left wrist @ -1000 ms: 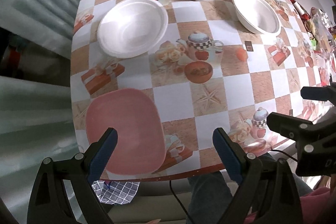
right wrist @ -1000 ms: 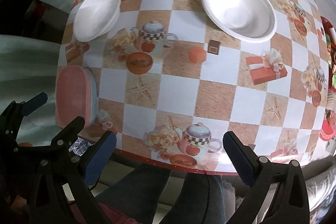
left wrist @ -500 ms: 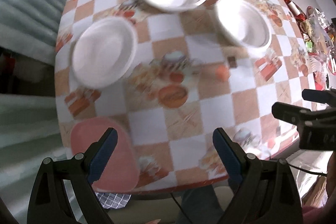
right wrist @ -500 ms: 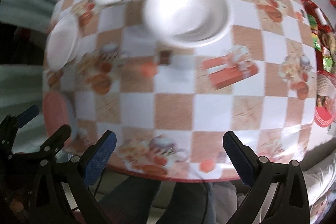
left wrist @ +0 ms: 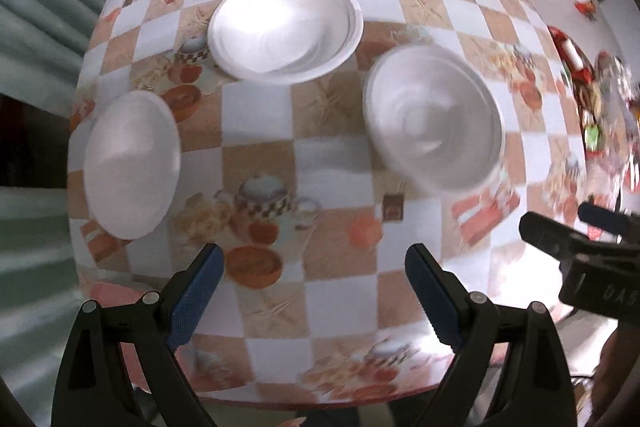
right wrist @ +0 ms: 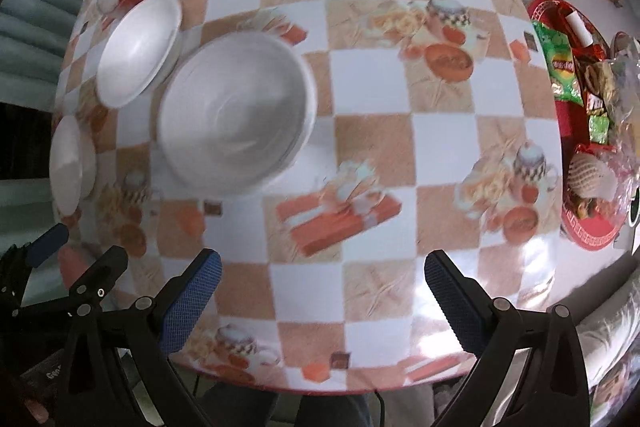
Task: Organize plates and bowls
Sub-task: 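Move both tools toward the white bowls, then close the left tool on a white bowl rim while the right tool grips it too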
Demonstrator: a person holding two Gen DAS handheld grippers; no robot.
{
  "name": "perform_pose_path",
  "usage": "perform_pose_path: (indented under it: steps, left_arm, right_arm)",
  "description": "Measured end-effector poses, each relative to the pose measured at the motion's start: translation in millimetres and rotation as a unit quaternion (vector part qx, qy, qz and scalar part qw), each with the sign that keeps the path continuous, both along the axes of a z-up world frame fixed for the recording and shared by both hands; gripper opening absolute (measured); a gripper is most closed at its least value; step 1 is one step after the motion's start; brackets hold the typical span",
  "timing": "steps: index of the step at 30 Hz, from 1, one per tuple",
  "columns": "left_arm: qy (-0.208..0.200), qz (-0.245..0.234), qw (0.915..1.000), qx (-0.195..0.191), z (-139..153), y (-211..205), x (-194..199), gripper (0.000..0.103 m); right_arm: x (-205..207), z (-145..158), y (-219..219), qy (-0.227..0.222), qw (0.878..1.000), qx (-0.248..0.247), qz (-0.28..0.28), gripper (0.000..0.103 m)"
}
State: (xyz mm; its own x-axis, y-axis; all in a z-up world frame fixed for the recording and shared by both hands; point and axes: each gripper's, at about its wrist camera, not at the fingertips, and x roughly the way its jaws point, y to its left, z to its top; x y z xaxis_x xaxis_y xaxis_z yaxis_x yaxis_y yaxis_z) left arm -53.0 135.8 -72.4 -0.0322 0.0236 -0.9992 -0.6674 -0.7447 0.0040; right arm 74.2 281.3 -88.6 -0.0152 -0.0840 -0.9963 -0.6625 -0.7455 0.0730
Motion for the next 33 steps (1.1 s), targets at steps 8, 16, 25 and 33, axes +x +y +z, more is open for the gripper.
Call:
perform_pose_path:
  steps: [8, 16, 25, 33]
  left_arm:
    - [0.025, 0.032, 0.9991, -0.013, -23.9, 34.0, -20.5, 0.094]
    - [0.013, 0.046, 0.9987, -0.016, -53.1, 52.0, -30.9, 0.085]
    - [-0.009, 0.039, 0.9992, -0.007, -76.3, 62.2, -43.9, 0.053]
    - [-0.042, 0.001, 0.9990, 0.016, -83.8, 74.9, -39.5, 0.028]
  right_arm:
    - [-24.4, -20.5, 34.7, 0.004, 1.000, -0.001, -0.005, 0.102]
    - [-60.3, -45.9, 47.2, 0.016, 1.000, -0.009, 0.016, 0.102]
    - [-81.4, -70.9, 53.7, 0.013, 0.999, -0.025, 0.023, 0.054]
    - [-88.1, -80.1, 42.9, 0.020, 0.998, -0.047, 0.031, 0.021]
